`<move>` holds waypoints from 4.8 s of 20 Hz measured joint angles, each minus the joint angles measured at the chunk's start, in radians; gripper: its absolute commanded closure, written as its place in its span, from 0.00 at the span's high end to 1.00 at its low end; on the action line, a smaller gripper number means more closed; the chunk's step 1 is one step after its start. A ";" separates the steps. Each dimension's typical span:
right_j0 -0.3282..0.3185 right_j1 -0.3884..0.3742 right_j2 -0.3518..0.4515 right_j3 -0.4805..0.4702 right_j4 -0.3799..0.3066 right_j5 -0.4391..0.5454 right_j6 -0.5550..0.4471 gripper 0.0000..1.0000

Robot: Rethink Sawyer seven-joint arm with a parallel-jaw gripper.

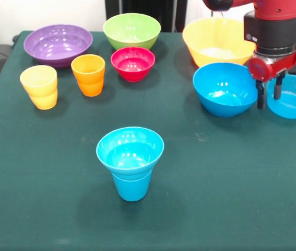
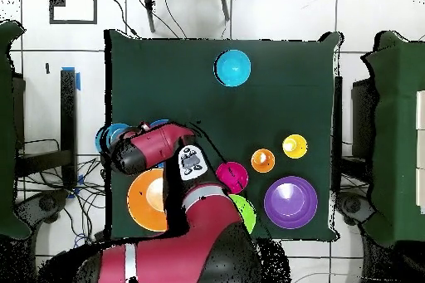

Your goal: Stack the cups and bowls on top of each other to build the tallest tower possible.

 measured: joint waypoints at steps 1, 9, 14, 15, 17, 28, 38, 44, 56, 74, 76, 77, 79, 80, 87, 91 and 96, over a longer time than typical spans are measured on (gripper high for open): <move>0.002 0.000 -0.003 0.000 0.000 -0.003 0.000 1.00; 0.007 0.001 -0.007 0.000 0.005 -0.005 0.000 1.00; 0.007 0.001 -0.007 0.000 0.008 -0.005 0.000 1.00; 0.008 0.001 -0.007 0.000 0.009 -0.005 0.000 1.00; 0.010 0.002 -0.010 0.000 0.011 -0.005 0.000 1.00; 0.065 0.006 -0.066 -0.004 0.018 -0.005 0.000 1.00; 0.098 0.008 -0.099 -0.005 0.042 -0.005 0.000 1.00; 0.112 0.022 -0.117 -0.014 0.061 -0.008 0.000 1.00; 0.133 0.040 -0.135 -0.038 0.103 -0.014 0.009 0.00; 0.045 -0.076 -0.076 -0.027 0.245 0.034 0.010 0.00; 0.026 -0.097 -0.065 -0.034 0.272 0.061 0.010 0.00; 0.021 -0.102 -0.062 -0.038 0.280 0.070 0.010 0.00; 0.007 -0.117 -0.056 -0.060 0.308 0.113 0.010 0.00; 0.005 -0.119 -0.054 -0.064 0.312 0.121 0.010 0.00; -0.059 -0.155 0.014 -0.132 0.374 0.250 0.010 0.00; -0.114 -0.171 0.067 -0.175 0.402 0.336 0.010 0.00; -0.205 -0.175 0.142 -0.259 0.443 0.498 0.010 0.00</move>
